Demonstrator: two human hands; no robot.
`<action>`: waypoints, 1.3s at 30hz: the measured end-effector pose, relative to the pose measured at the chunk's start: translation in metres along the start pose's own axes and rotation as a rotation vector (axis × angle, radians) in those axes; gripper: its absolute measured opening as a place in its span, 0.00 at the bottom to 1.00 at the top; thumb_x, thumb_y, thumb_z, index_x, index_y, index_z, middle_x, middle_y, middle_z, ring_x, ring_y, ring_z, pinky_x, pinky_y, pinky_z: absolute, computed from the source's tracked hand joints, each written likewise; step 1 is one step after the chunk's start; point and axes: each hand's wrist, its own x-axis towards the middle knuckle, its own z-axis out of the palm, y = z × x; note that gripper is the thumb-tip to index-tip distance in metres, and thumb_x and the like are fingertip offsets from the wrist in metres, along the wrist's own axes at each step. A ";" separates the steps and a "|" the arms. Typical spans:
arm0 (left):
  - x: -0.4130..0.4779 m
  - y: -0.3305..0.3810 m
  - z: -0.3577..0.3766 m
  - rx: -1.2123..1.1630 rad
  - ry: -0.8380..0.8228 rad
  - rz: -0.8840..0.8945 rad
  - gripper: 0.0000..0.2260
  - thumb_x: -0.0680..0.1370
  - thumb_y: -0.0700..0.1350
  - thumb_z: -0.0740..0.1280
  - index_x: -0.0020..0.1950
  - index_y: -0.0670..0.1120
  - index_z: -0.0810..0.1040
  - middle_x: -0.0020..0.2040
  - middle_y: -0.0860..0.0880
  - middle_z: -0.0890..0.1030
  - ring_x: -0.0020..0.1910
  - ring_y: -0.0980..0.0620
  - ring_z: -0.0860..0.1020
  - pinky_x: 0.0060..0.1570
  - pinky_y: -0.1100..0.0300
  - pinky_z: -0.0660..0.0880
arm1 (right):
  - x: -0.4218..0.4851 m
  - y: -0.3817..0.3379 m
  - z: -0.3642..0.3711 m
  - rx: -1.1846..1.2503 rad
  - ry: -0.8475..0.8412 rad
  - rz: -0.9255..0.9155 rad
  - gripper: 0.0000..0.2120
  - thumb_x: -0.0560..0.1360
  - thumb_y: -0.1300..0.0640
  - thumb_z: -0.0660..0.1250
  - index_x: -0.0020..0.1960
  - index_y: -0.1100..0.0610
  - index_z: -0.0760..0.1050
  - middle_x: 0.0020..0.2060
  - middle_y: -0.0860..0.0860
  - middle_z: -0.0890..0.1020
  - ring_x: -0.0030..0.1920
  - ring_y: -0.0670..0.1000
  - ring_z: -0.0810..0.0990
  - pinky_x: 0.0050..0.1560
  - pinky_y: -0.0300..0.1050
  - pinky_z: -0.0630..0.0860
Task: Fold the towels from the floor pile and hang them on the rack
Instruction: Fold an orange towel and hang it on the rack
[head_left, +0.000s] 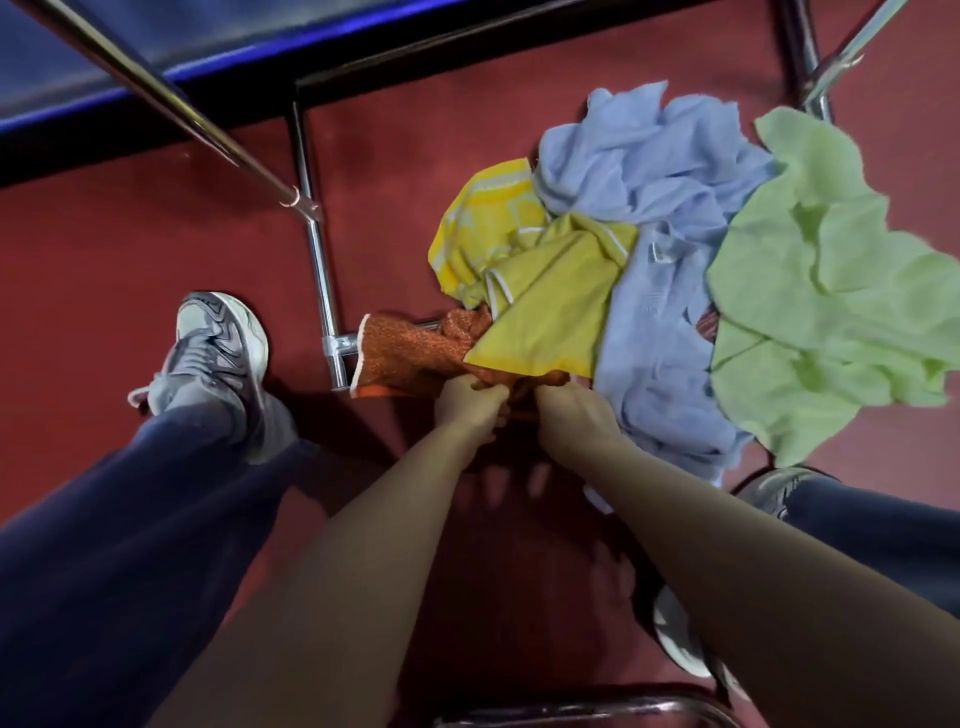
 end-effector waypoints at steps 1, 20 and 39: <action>-0.005 0.000 -0.003 -0.016 -0.017 -0.006 0.05 0.77 0.43 0.68 0.40 0.48 0.77 0.38 0.47 0.81 0.37 0.50 0.80 0.40 0.56 0.77 | -0.001 0.001 -0.001 0.008 -0.006 0.000 0.13 0.77 0.59 0.63 0.61 0.58 0.75 0.58 0.57 0.79 0.59 0.61 0.78 0.53 0.53 0.76; -0.216 0.096 -0.076 -0.184 -0.155 0.400 0.06 0.71 0.40 0.69 0.45 0.50 0.81 0.42 0.51 0.79 0.42 0.58 0.77 0.43 0.65 0.73 | -0.142 -0.063 -0.170 1.026 0.247 0.051 0.07 0.73 0.56 0.69 0.45 0.60 0.81 0.43 0.58 0.83 0.46 0.56 0.79 0.50 0.55 0.75; -0.433 0.128 -0.150 -0.029 0.204 1.113 0.11 0.75 0.50 0.68 0.39 0.43 0.78 0.36 0.51 0.75 0.40 0.54 0.70 0.40 0.55 0.67 | -0.385 -0.136 -0.357 0.822 0.912 -0.169 0.14 0.71 0.51 0.67 0.52 0.58 0.77 0.47 0.55 0.81 0.48 0.59 0.79 0.47 0.47 0.75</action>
